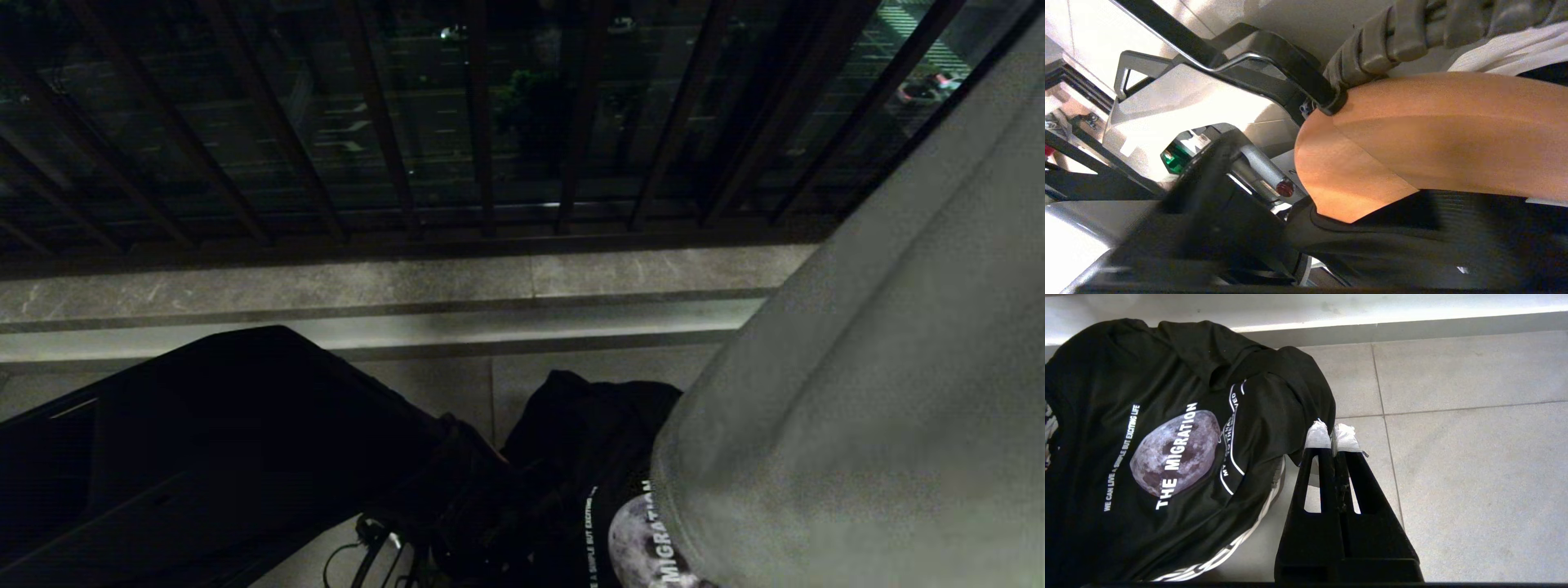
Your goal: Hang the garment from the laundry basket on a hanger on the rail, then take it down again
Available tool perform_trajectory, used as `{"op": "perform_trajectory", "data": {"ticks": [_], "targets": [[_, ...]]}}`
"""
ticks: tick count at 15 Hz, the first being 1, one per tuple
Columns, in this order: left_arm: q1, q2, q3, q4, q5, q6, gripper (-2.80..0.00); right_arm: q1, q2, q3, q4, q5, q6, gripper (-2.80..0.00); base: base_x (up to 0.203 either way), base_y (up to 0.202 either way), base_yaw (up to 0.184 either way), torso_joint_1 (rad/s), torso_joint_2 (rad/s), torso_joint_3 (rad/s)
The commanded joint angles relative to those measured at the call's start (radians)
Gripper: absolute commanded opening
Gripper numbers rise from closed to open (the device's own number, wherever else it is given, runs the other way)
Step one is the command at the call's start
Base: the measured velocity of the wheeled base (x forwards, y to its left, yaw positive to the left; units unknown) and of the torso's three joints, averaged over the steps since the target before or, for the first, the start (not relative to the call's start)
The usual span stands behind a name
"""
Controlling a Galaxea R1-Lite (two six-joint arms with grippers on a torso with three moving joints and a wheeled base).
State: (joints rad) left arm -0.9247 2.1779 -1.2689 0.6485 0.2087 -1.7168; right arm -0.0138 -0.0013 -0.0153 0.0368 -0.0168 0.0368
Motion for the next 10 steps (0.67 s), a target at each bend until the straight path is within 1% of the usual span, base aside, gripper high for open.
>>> {"op": "perform_trajectory", "data": {"ticks": [1, 10], "targets": [[-0.002, -0.001, 0.000, 0.003, 0.001, -0.011, -2.80, 0.000, 0.001, 0.000, 0.000, 0.000, 0.000, -2.80, 0.000, 0.000, 0.000, 0.000, 0.00, 0.000], [-0.006, -0.003, 0.000, 0.003, 0.000, -0.012, -2.80, 0.000, 0.000, 0.000, 0.000, 0.000, 0.000, -2.80, 0.000, 0.000, 0.000, 0.000, 0.00, 0.000]]}}
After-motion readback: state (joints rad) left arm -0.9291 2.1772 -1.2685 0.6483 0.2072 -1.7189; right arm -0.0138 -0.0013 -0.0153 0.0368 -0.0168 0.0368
